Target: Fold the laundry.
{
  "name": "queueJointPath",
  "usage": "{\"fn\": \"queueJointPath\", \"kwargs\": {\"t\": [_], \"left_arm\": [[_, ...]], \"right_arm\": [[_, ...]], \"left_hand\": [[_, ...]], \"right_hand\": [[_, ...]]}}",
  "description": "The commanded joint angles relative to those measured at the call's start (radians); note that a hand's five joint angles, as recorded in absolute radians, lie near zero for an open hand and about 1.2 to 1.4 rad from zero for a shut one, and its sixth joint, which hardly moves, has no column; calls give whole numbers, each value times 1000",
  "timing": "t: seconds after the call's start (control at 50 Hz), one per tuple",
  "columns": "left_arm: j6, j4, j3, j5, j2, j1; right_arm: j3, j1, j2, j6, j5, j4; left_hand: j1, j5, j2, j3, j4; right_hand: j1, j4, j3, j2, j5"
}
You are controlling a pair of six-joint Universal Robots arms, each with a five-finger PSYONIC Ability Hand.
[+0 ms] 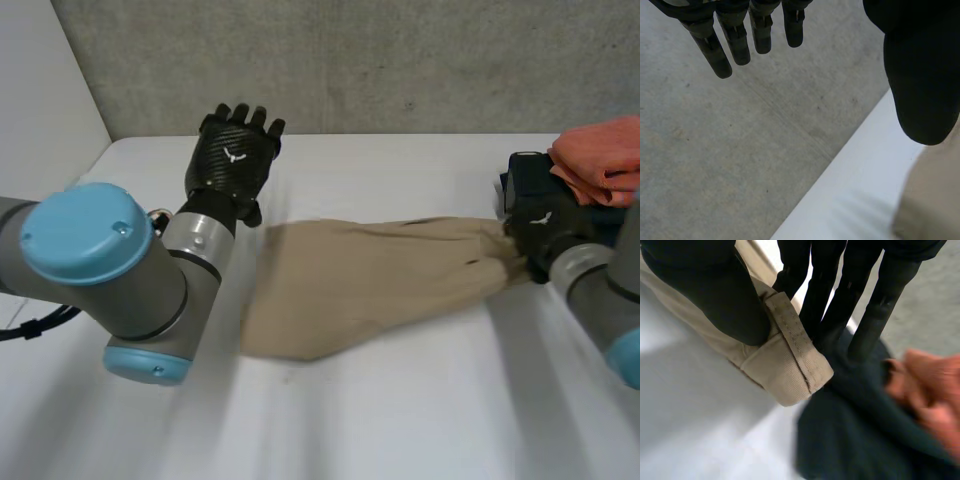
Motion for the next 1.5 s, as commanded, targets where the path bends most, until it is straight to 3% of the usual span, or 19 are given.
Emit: {"fn": "queueJointPath", "kwargs": {"t": [0.02,0.1,0.16,0.18,0.26,0.36,0.4,0.42,0.46,0.54,0.64,0.72,0.82,0.96,1.12,1.26,1.38,1.42,1.5], "left_arm": [[-50,0,-64,2,91,1],[-52,-1,-96,1,121,7],[-55,0,-116,-1,147,13],[-55,0,-121,-1,153,16],[-56,2,-146,-2,184,42],[-66,2,-158,-6,204,67],[-73,2,-156,-6,204,67],[-79,2,-150,-7,204,68],[-85,2,-144,-7,204,70],[-108,5,-110,-7,197,64],[-150,-14,-35,-4,155,44],[-199,-96,43,1,82,-16],[-271,-300,178,20,-72,-88],[-313,-509,288,10,-243,-90],[-299,-630,305,-100,-338,-90],[-297,-621,302,-111,-274,-96],[-285,-616,318,-105,-137,-97],[-282,-607,319,-85,-100,-99],[-280,-541,328,51,-8,-93]], "right_arm": [[13,-17,-57,-260,8,-45],[-20,142,-51,-320,-41,-157],[-26,292,-20,-342,-173,-273],[-24,350,10,-352,-263,-316],[-35,430,110,-386,-476,-340],[-53,449,205,-430,-577,-314],[-59,449,204,-434,-574,-310],[-59,448,196,-421,-572,-315],[-59,444,185,-392,-557,-317],[-58,411,100,-141,-465,-314],[-62,349,-28,474,-360,-283],[-110,264,-36,652,-345,-150],[-216,199,55,636,-328,51],[-406,204,258,507,-291,255],[-449,204,366,404,-213,286],[-419,204,268,242,-135,276],[-305,233,147,206,-104,182],[-223,268,95,205,-101,118],[-51,326,-14,194,-115,-14]], "left_hand": [[-14,-50,-34,-39,-29],[-14,-50,-34,-39,-29],[-14,-50,-34,-39,-29],[-14,-50,-34,-39,-29],[-14,-50,-34,-39,-29],[-14,-50,-34,-39,-29],[-14,-50,-34,-39,-29],[-14,-50,-34,-39,-29],[-14,-50,-34,-39,-29],[-14,-50,-34,-39,-29],[-14,-50,-34,-39,-29],[-11,-47,-30,-35,-26],[-8,-44,-28,-32,-23],[27,-9,8,3,13],[36,0,16,12,21],[33,-3,14,9,18],[1,-35,-19,-23,-14],[-2,-38,-22,-26,-17],[-2,-38,-22,-26,-17]], "right_hand": [[326,199,210,243,244],[326,199,210,243,244],[326,199,210,243,244],[326,199,210,243,244],[326,199,210,243,244],[326,199,210,243,244],[243,116,127,160,161],[-380,-507,-496,-463,-462],[-896,-1022,-1012,-978,-978],[-896,-1022,-1012,-978,-978],[-896,-1022,-1012,-978,-978],[-896,-1022,-1012,-978,-978],[-896,-1022,-1012,-978,-978],[-896,-1022,-1012,-978,-978],[-896,-1022,-1012,-978,-978],[-896,-1022,-1012,-978,-978],[-896,-1022,-1012,-978,-978],[-896,-1022,-1012,-978,-978],[-896,-1022,-1012,-978,-978]]}}
